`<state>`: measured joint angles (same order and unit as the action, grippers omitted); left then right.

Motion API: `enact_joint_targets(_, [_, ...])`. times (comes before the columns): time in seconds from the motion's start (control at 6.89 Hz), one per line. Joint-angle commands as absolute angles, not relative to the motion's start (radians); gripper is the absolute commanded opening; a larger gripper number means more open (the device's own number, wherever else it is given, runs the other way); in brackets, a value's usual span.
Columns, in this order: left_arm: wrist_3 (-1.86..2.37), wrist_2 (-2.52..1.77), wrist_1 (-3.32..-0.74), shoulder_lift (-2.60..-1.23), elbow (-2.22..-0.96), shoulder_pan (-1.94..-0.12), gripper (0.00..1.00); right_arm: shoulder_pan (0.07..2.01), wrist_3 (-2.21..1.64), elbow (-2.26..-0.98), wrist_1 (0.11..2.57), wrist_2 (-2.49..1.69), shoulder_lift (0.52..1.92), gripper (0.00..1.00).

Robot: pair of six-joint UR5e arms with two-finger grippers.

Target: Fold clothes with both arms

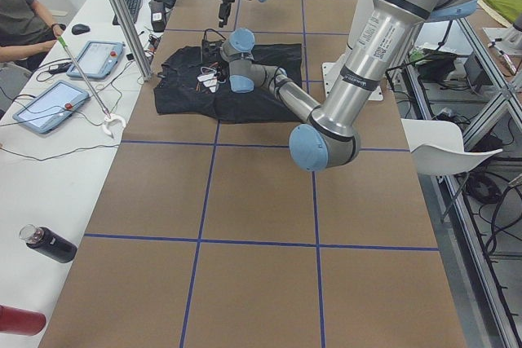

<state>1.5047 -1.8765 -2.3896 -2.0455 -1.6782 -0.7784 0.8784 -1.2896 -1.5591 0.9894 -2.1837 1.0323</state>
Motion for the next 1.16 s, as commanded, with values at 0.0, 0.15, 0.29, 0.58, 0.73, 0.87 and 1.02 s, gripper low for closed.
enact_joint_targets(0.0, [1.566,-1.899,-2.335,-1.930,-1.798,-0.763,1.00,0.824,-1.357,-1.676,1.107,-2.230,1.095,0.99])
enact_joint_targets(0.15, [1.568,-1.898,-2.356,-1.869,-1.802,-0.752,1.00,0.754,-1.377,-1.753,1.103,-2.199,1.180,0.99])
enact_joint_targets(0.29, [1.568,-1.891,-2.412,-1.802,-1.813,-0.718,1.00,0.699,-1.391,-1.849,1.103,-2.178,1.289,1.00])
enact_joint_targets(0.58, [1.568,-1.853,-2.422,-1.792,-1.813,-0.666,1.00,0.579,-1.451,-1.878,1.089,-2.114,1.392,0.99])
enact_joint_targets(0.73, [1.566,-1.853,-2.422,-1.792,-1.813,-0.663,1.00,0.504,-1.453,-1.884,1.030,-2.056,1.444,1.00])
enact_joint_targets(0.87, [1.563,-1.855,-2.422,-1.792,-1.813,-0.663,1.00,0.458,-1.469,-1.888,1.003,-2.045,1.471,1.00])
enact_joint_targets(1.02, [1.562,-1.853,-2.421,-1.790,-1.813,-0.663,1.00,0.431,-1.470,-1.908,1.003,-2.045,1.491,1.00])
